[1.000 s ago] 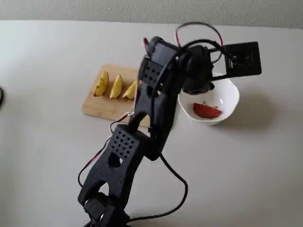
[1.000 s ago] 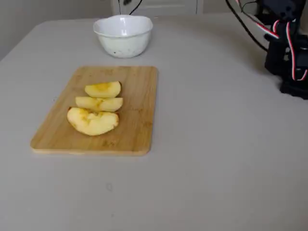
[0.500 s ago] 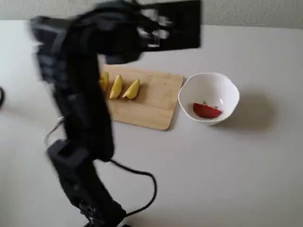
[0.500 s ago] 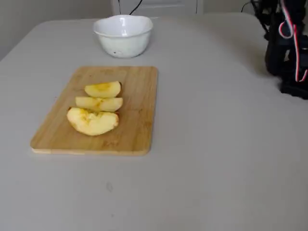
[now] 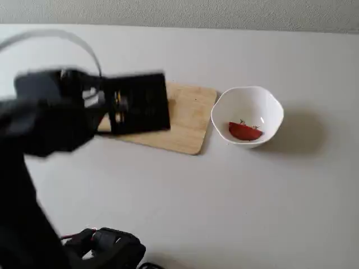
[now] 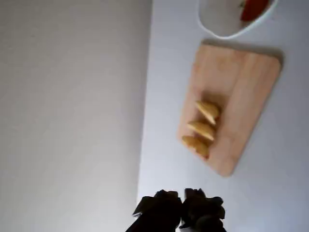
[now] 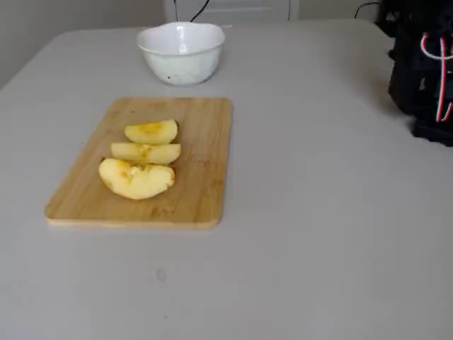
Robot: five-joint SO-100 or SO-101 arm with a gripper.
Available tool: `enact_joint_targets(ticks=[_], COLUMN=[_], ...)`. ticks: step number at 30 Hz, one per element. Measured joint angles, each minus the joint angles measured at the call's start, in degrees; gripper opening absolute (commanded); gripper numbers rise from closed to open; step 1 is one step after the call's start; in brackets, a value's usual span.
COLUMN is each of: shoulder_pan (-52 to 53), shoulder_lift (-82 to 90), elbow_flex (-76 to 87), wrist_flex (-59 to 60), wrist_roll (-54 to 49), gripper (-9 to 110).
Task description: Pick up the rightmost apple slice from the cutting board and place it into the bowl
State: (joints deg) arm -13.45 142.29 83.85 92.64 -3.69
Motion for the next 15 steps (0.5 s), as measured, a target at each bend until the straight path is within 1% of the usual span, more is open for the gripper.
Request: enact_joint_targets(ticks=[8, 15], shoulder_pan=[3.8, 3.8], shoulder_lift=[19.7, 27.5], elbow_flex=[35.9, 56.3], wrist_flex=[-11.6, -18.1], wrist_roll=[-5.6, -8.2], gripper=[0, 0])
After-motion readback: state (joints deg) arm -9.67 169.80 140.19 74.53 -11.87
